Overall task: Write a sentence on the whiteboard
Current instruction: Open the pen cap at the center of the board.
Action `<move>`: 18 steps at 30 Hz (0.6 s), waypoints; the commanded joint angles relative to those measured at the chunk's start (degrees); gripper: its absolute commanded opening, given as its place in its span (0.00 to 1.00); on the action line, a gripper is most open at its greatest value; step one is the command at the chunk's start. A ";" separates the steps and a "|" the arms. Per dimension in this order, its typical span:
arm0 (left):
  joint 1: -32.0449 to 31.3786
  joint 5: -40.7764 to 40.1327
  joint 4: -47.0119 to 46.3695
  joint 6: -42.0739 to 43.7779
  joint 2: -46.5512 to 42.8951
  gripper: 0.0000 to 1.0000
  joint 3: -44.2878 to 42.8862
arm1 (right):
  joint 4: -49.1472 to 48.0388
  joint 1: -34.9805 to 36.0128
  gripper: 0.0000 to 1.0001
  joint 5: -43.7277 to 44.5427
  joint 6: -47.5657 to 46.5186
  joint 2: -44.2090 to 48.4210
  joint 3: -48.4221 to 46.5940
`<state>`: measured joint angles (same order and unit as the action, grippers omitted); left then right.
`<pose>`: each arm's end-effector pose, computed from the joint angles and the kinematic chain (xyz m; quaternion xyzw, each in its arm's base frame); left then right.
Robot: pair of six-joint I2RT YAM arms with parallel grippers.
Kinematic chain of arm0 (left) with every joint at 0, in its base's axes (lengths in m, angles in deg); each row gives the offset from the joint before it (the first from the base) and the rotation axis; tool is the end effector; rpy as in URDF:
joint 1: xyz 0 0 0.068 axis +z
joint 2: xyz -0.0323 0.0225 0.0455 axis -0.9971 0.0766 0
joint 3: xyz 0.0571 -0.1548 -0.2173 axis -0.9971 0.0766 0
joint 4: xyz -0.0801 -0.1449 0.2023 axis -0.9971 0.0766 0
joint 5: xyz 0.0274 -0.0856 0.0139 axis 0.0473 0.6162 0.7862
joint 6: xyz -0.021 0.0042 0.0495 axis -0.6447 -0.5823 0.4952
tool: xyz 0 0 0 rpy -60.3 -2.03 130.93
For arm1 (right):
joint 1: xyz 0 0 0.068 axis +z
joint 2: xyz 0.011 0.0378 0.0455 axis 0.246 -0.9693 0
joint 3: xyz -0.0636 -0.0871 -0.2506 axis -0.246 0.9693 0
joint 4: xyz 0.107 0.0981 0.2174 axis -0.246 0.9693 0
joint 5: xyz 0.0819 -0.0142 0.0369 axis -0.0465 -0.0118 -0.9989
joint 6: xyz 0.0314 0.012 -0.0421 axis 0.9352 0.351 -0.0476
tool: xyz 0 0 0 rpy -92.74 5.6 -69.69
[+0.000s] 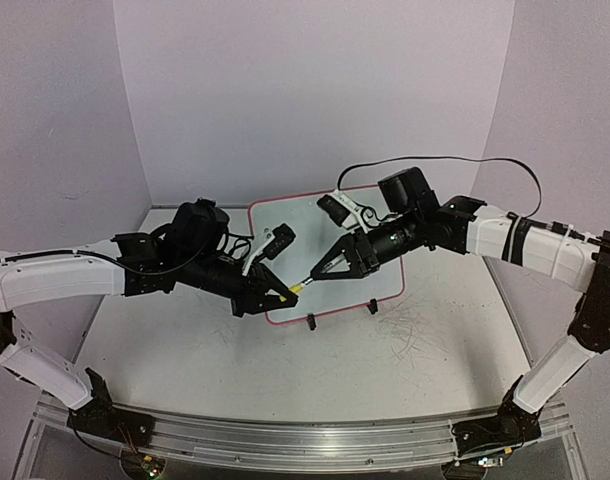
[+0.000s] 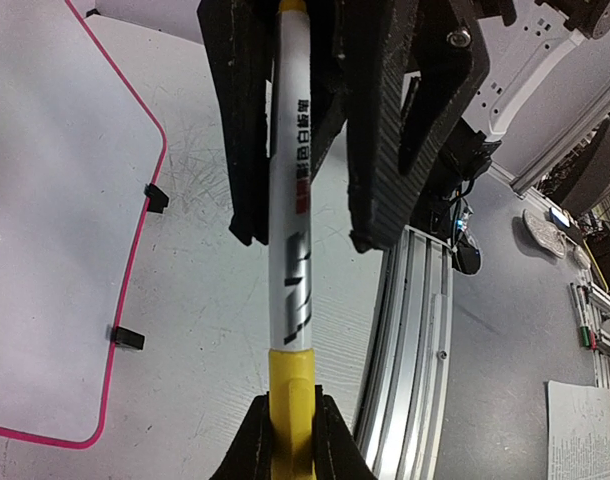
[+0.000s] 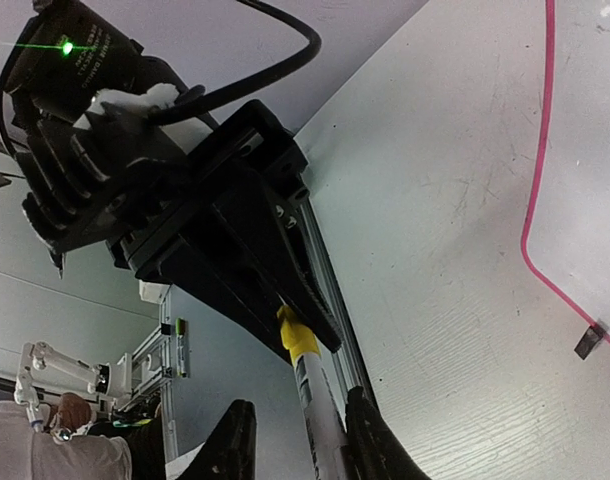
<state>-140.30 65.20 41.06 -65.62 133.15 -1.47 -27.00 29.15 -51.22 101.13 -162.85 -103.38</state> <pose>0.1628 -0.2592 0.2954 0.4758 0.7067 -0.4183 0.3150 0.2364 0.2648 0.3241 -0.3967 0.7052 0.5716 0.1365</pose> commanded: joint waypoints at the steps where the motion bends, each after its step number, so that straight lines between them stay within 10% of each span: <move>1: -0.08 1.13 -0.17 0.41 0.28 0.00 -2.76 | -2.67 0.58 0.27 -1.98 0.00 -0.69 -1.27; 18: 0.04 -4.96 -0.22 -0.44 -2.14 0.00 -0.38 | -4.92 -0.13 0.00 -2.90 0.69 0.81 0.75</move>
<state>-140.37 64.80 41.23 -65.55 133.31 -1.50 -28.38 29.11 -51.65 101.77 -163.26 -102.91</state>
